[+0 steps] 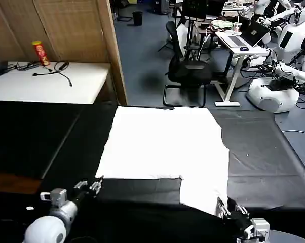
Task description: Fold and organize the clothes.
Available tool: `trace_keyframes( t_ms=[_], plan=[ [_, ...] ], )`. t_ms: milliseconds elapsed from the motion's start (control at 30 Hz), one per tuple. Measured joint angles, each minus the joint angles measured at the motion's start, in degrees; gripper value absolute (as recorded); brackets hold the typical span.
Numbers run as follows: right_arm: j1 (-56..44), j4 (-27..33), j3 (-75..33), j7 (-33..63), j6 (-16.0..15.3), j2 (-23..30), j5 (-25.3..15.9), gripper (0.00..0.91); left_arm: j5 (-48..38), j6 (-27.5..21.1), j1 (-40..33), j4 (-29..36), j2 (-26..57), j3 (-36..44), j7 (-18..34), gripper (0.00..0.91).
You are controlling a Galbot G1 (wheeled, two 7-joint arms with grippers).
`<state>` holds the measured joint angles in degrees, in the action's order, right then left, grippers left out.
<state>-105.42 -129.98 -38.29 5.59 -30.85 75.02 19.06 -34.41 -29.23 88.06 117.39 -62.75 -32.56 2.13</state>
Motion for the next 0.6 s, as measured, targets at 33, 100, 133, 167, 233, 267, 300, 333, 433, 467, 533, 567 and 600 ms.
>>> trace_keyframes(
  t_ms=[33, 100, 133, 167, 233, 267, 300, 333, 433, 467, 533, 567, 600],
  plan=[
    [-0.42, -0.61, -0.07, 0.37, -0.41, 0.15, -0.12, 0.000, 0.00, 0.00, 0.17, 0.22, -0.03, -0.04, 0.05, 0.000],
    [-1.63, -2.12, -0.09, 1.44, -1.75, 0.55, -0.45, 0.000, 0.04, -0.02, 0.77, 1.03, -0.03, -0.41, 0.48, 0.000],
    [-2.34, -2.98, -0.09, 1.84, -2.25, 0.71, -0.54, 0.000, 0.01, -0.14, 1.05, 1.56, -0.06, -0.65, 0.74, 0.000],
    [-3.08, -3.81, -0.08, 2.15, -2.68, 0.85, -0.71, 0.000, -0.19, -0.38, 1.47, 2.25, -0.15, -0.91, 1.34, 0.000],
    [-4.67, -5.64, -0.11, 2.41, -2.87, 1.05, -1.19, 0.000, -0.25, -0.71, 2.61, 3.51, -0.35, -1.54, 2.29, 0.000],
    [-5.47, -6.38, -0.24, 2.42, -2.87, 1.14, -1.36, 0.000, -0.18, -0.76, 3.20, 4.17, -0.40, -1.92, 2.55, 0.000],
    [-6.33, -7.14, -0.38, 2.42, -2.85, 1.19, -1.40, 0.000, -0.14, -0.73, 4.10, 5.05, -0.44, -2.40, 2.65, 0.000],
    [-7.04, -7.81, -0.50, 2.40, -2.79, 1.22, -1.40, 0.000, -0.09, -0.68, 5.11, 5.79, -0.45, -2.77, 2.68, 0.000],
    [-8.07, -8.97, -1.11, 2.18, -2.57, 1.15, -1.24, 0.000, -0.07, -0.37, 8.79, 8.24, -0.69, -4.18, 2.74, 0.000],
    [-8.08, -9.06, -1.33, 2.07, -2.45, 1.05, -1.10, 0.000, -0.09, -0.21, 10.07, 9.15, -0.81, -4.64, 2.73, 0.000],
    [-7.66, -9.16, -1.78, 1.48, -1.36, 0.66, 0.01, 0.000, -0.31, 0.09, 12.23, 10.86, -1.20, -5.50, 2.82, 0.000],
    [-7.20, -9.10, -2.04, 0.93, -0.67, 0.41, 0.58, 0.000, -0.33, 0.13, 12.75, 11.60, -1.49, -5.72, 3.02, 0.000],
    [-6.64, -9.04, -2.27, 0.35, -0.05, 0.19, 1.05, 0.000, -0.31, 0.16, 13.04, 12.06, -1.74, -5.82, 3.33, 0.000]
  ],
)
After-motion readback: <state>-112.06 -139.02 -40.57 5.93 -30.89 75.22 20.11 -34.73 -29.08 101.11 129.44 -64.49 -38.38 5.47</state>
